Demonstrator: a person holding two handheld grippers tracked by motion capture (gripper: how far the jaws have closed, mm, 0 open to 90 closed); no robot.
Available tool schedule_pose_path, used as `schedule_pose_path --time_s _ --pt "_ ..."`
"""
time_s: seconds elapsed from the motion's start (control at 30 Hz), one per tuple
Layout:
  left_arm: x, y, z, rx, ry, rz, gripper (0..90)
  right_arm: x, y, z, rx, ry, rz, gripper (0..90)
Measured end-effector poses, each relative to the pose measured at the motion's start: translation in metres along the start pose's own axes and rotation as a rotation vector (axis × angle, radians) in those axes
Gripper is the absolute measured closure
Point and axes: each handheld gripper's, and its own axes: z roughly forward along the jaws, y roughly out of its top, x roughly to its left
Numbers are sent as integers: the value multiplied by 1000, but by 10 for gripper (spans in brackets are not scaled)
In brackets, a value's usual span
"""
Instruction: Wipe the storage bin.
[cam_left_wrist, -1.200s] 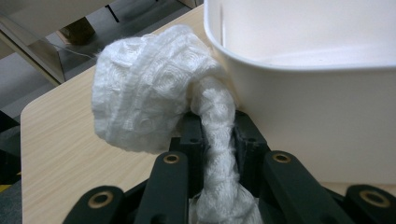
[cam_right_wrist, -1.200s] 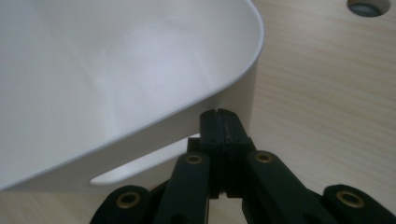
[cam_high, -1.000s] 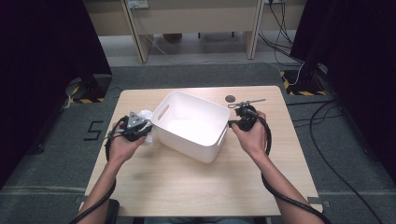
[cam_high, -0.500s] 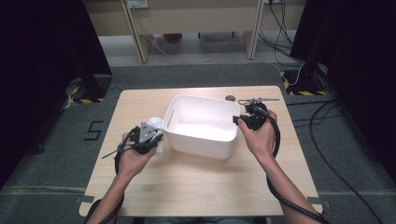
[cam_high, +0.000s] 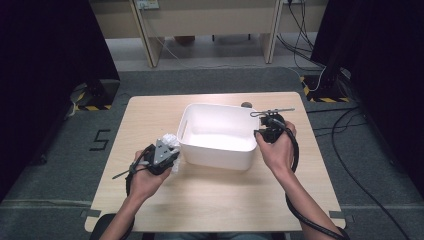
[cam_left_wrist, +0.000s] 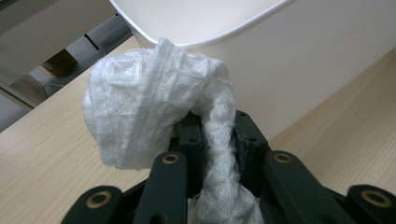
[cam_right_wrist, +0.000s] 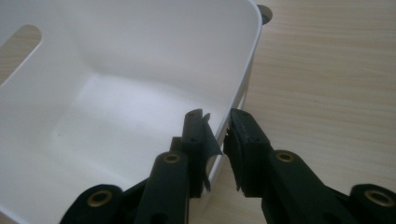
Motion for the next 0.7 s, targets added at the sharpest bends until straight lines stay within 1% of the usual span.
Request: schedule_pose_path --time_s 0.07,0.13,0.17,0.2,0.23,0.3,0.37,0.4,0.43,0.5,0.6,0.67,0.7 --pt "-2 1 0 -2 -8 5 763 -2 3 2 -2 -8 -7 786" --pt "-4 2 0 0 -19 14 764 -3 7 6 -7 -14 -25 794" --pt "-5 2 1 -3 -21 11 763 -4 10 8 -8 -15 -25 797" --pt "-5 3 1 0 -21 17 763 -5 13 11 -16 -14 -37 796" --pt "-6 4 2 0 -26 15 763 -6 15 15 -26 -12 -50 783" --pt "-9 4 3 3 -35 16 763 -8 19 21 -40 3 -59 749" --pt "-12 5 2 6 -43 30 763 -9 22 22 -38 14 -56 737" --pt "-14 5 1 0 -45 22 764 -10 22 21 -37 17 -53 736" --pt "-14 6 0 5 -44 26 764 -10 20 19 -36 22 -36 729" --pt "-15 7 -1 -6 -44 22 764 -10 16 17 -26 11 -29 724" --pt "-18 11 -3 -10 -47 34 764 -8 11 16 -13 6 -14 729" --pt "-18 14 -4 -11 -49 36 764 -7 10 16 -15 -2 -23 743" --pt "-18 15 -3 -8 -51 39 764 -7 10 16 -16 3 -21 758"
